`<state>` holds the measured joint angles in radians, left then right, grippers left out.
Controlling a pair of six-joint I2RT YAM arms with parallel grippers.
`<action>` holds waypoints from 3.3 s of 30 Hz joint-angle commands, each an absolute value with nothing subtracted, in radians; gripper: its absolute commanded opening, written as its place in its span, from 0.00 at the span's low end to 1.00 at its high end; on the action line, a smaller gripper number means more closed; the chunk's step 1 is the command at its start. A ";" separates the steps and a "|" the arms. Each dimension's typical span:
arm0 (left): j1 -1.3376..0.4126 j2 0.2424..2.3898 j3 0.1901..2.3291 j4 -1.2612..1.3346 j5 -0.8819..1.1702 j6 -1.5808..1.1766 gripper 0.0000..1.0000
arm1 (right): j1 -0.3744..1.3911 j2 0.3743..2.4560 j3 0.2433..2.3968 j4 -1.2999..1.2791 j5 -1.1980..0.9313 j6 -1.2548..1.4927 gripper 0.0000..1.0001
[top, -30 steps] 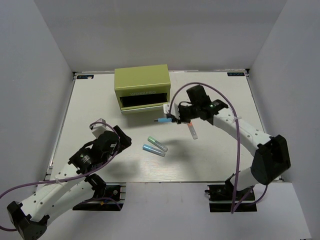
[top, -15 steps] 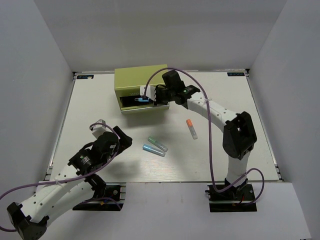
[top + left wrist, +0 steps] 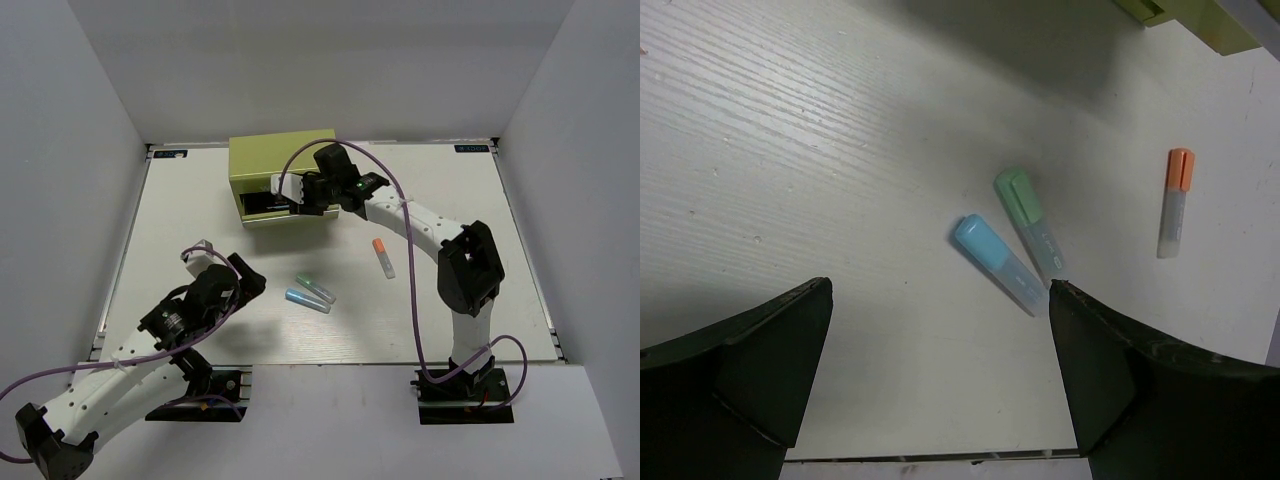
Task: Sort the stationery into containers
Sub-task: Place the pen in the drawer, then close the drawer in the storage box, then open the drawer in the storage box.
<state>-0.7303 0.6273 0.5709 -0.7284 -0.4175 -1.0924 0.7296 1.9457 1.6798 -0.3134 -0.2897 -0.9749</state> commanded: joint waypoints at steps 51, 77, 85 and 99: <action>-0.727 0.626 0.471 -0.424 -0.368 -1.147 0.98 | 0.799 2.167 1.885 -0.221 0.029 -0.879 0.00; -0.727 0.657 0.286 0.046 -0.408 -1.259 0.54 | 0.758 2.054 1.866 -0.385 -0.260 -0.922 0.00; -0.727 0.865 0.138 0.549 -0.543 -1.359 0.34 | 0.732 1.815 1.747 -0.428 -0.495 -0.859 0.43; -0.699 1.567 0.216 1.285 -0.620 -1.437 0.68 | 0.686 1.925 1.888 -0.410 -0.308 -0.815 0.78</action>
